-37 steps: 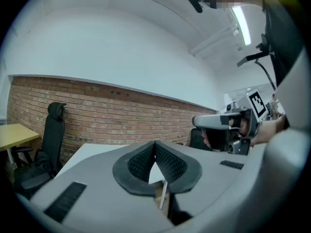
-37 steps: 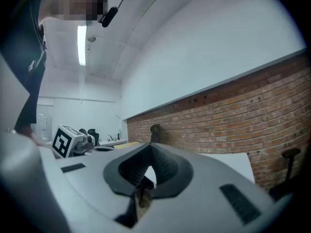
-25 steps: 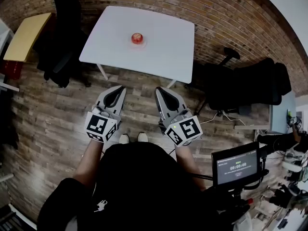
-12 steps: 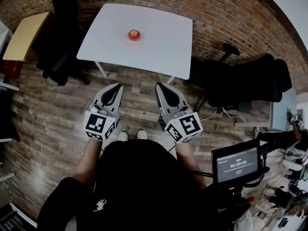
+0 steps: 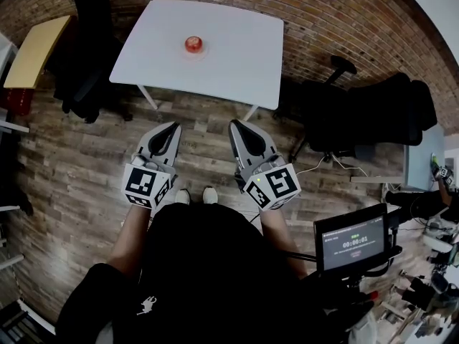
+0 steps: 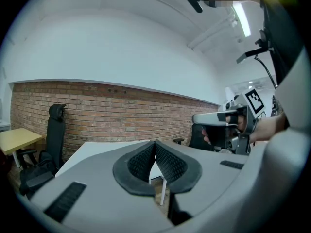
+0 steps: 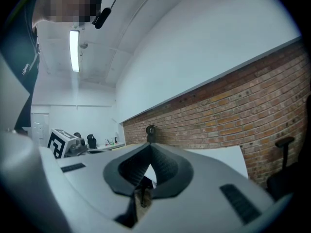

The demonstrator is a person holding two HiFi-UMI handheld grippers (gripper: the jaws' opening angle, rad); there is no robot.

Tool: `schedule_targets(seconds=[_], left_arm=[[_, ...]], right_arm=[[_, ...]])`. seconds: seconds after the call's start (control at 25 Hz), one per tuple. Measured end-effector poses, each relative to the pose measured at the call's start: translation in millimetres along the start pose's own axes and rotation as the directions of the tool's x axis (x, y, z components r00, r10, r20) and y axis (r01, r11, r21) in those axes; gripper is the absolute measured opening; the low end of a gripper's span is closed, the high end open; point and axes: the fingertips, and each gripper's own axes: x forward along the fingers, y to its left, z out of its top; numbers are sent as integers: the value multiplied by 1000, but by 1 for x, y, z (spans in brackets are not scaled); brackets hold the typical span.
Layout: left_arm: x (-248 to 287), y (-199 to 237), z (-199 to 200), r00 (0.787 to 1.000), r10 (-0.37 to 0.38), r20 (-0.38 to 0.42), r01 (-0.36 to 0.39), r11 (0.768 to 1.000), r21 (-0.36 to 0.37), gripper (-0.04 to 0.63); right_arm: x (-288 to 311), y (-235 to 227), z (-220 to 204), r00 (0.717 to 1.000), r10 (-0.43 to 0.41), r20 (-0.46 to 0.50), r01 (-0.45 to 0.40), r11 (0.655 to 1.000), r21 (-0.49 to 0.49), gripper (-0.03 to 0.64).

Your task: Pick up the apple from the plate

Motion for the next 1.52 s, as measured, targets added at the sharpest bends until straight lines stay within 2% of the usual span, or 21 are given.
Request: schedule_targets(seconds=[0.64, 1.32, 1.52], left_arm=[[19, -55, -7, 999, -2, -36, 2, 1000, 15, 6], [27, -63, 0, 999, -16, -30, 17, 999, 45, 6], [28, -49, -1, 999, -18, -33, 19, 1000, 25, 6]], right_arm=[[-50, -49, -5, 1000, -25, 6, 25, 999, 41, 2], [-53, -52, -9, 1000, -14, 5, 14, 999, 48, 2], [-37, -43, -6, 999, 38, -14, -37, 998, 41, 2]])
